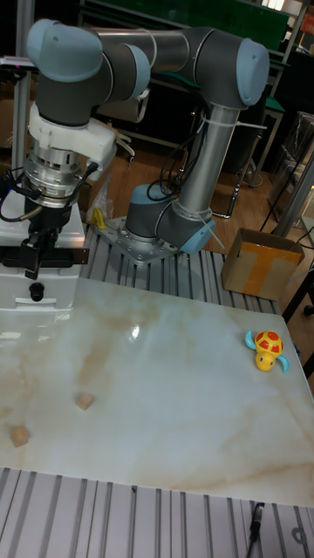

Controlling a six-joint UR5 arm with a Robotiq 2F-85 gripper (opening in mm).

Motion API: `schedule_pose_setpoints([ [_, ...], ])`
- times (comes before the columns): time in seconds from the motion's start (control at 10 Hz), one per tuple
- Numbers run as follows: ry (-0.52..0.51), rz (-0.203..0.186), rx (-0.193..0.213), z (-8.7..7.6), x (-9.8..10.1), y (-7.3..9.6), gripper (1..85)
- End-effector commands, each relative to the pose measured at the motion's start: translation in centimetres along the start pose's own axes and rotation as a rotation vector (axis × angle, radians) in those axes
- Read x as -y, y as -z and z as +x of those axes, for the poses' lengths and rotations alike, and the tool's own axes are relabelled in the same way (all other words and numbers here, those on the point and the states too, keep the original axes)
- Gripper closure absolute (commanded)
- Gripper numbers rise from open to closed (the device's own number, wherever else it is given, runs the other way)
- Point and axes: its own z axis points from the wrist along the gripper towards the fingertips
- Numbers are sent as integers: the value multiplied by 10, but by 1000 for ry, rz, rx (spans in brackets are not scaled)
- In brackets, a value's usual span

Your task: Take something out of a drawer

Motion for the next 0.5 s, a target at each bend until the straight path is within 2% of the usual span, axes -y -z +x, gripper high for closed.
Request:
schedule_pose_setpoints([
  [0.0,6,13,27,-10,9,-2,217],
  [0.4,3,24,29,-9,15,-4,237],
])
